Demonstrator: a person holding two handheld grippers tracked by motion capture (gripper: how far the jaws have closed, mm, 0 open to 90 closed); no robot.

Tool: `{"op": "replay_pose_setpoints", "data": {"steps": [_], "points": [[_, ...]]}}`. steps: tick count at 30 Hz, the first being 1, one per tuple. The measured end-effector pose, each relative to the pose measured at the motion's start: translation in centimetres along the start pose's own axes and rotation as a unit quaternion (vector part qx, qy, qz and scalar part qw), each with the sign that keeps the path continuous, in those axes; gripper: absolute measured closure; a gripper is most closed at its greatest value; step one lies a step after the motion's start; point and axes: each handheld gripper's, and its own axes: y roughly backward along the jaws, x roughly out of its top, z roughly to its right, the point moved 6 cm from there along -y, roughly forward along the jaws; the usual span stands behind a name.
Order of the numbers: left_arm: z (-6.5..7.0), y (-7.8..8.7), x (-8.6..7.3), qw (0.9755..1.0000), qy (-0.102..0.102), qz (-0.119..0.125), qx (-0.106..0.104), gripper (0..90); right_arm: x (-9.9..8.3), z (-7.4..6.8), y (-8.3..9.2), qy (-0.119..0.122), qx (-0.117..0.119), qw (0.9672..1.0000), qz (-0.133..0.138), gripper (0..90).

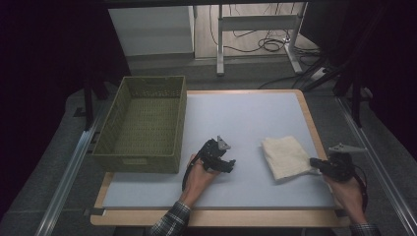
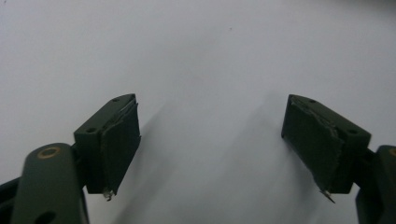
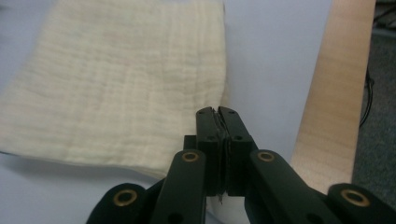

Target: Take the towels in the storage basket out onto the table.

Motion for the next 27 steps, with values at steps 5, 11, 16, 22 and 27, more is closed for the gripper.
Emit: {"op": "replay_pose_setpoints", "data": {"steps": [5, 11, 16, 22, 27], "points": [[-0.3, 0.7, -0.7, 1.0, 0.0, -0.001, 0.009, 19.1, -0.6, 0.3, -0.7, -0.018, 0.011, 0.9998, -0.007, 66.5], [-0.7, 0.6, -1.2, 0.9994, 0.03, 0.011, -0.009, 18.8, -1.1, -0.4, -0.5, -0.022, 0.004, 0.9997, -0.004, 85.9], [-0.7, 0.6, -1.2, 0.9995, 0.028, 0.01, -0.009, 18.6, -1.1, -0.8, -0.1, -0.036, 0.031, 0.9987, -0.016, 87.6], [-0.7, 0.5, -1.2, 0.9994, 0.03, 0.01, -0.01, 18.5, 1.2, -2.9, 1.3, -0.024, 0.054, 0.9981, 0.015, 87.5], [-0.7, 0.5, -1.2, 0.9994, 0.032, 0.011, -0.011, 18.5, 4.2, -6.0, 1.1, 0.015, 0.077, 0.9967, 0.021, 87.4]]}}
